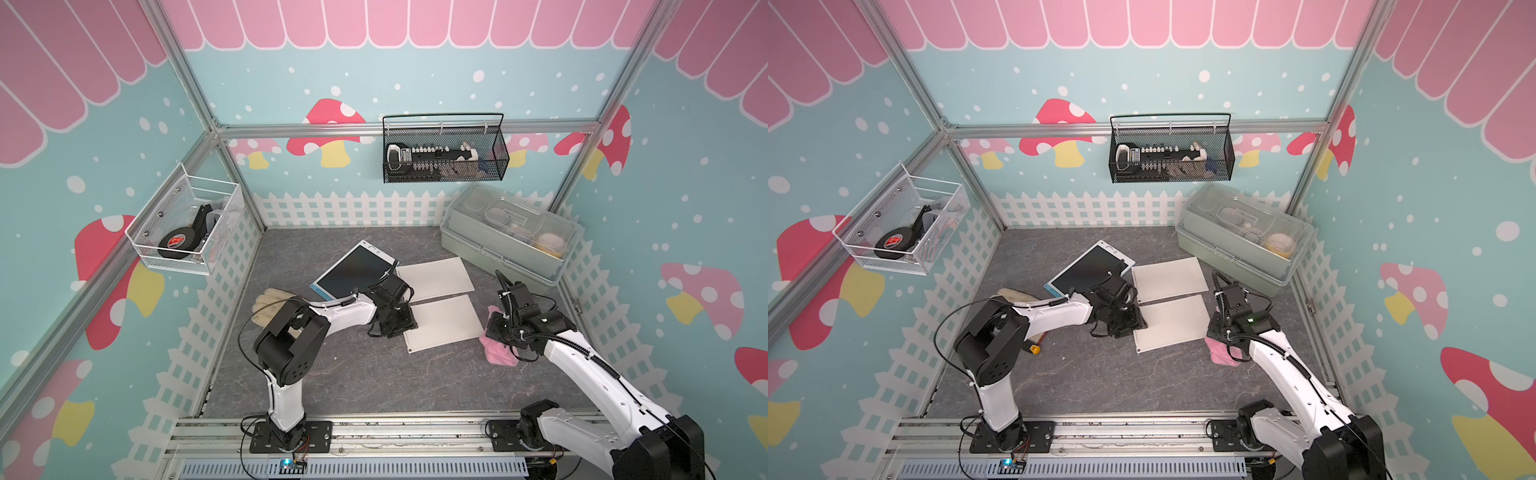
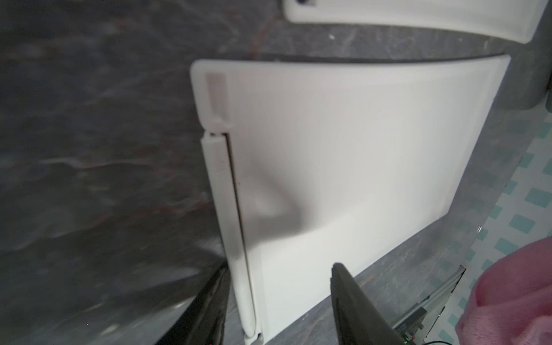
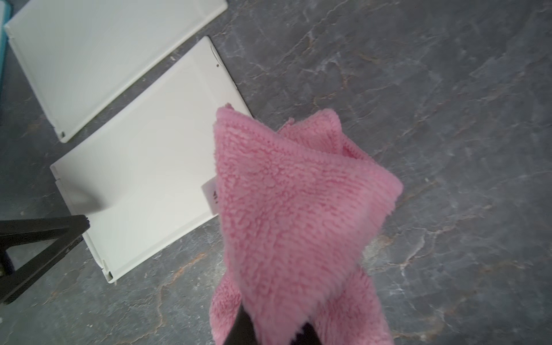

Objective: Wipe the drawing tablet
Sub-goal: Move the drawing tablet to the center of the board, then place the cleaning item at the center of the board.

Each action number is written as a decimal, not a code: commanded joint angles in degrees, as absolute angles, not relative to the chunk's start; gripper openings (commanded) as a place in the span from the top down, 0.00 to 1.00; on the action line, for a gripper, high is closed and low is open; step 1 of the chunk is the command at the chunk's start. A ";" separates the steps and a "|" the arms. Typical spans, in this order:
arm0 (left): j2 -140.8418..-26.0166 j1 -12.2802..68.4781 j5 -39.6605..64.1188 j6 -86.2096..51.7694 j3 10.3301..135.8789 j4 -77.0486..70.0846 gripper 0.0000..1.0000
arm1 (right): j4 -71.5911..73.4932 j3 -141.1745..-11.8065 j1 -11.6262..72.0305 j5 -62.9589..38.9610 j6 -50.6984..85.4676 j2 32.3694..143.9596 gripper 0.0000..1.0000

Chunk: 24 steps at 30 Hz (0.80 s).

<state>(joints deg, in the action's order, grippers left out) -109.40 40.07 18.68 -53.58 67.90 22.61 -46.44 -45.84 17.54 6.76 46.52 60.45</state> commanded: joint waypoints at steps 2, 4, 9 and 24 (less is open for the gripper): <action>-115.61 42.60 18.85 -56.40 73.16 21.45 0.45 | -50.01 -44.57 15.00 9.84 44.48 60.68 1.00; -118.12 43.06 19.05 -56.21 76.09 21.61 0.45 | -49.71 -43.82 14.21 9.68 43.85 61.62 1.00; -119.20 43.01 17.75 -55.03 80.91 25.11 0.44 | -47.34 -41.43 12.04 9.72 42.19 64.97 0.90; -92.58 19.16 14.59 -50.55 61.58 36.65 0.37 | -42.18 -47.56 10.47 9.86 38.22 72.38 0.42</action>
<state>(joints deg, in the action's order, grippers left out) -94.56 22.65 15.84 -53.32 65.67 31.22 -42.30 -43.38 10.07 7.35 39.62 73.34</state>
